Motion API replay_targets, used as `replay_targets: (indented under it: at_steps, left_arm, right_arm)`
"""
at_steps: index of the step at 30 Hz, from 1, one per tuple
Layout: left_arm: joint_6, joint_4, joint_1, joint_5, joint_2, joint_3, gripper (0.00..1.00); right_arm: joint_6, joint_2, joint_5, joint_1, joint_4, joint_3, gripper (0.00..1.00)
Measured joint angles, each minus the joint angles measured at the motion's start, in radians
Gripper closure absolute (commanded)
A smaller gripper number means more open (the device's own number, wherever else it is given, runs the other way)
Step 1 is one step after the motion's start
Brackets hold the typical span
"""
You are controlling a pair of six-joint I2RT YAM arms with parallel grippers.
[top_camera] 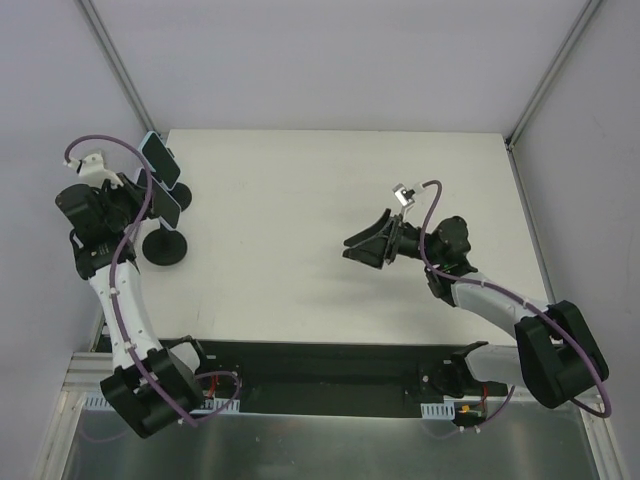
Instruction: Place the phone on the phone stand
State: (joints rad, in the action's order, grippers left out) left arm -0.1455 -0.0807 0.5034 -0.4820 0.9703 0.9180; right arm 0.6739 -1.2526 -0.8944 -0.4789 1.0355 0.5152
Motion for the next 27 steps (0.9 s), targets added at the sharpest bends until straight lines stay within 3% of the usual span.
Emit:
replay_targets:
  at_steps: [6, 12, 27]
  left_arm:
    - [-0.050, 0.127, 0.172, -0.214, 0.128, 0.001, 1.00]
    - [-0.054, 0.196, 0.245, -0.333, 0.223, 0.002, 1.00]
    - [-0.079, 0.266, 0.278, -0.502, 0.409, 0.106, 1.00]
  right_arm:
    - [0.026, 0.005, -0.034, 0.059, 0.042, -0.064, 0.03]
    - [0.094, 0.000, -0.054, 0.106, 0.156, -0.091, 0.03]
    - [0.129, -0.028, -0.065, 0.115, 0.219, -0.095, 0.04]
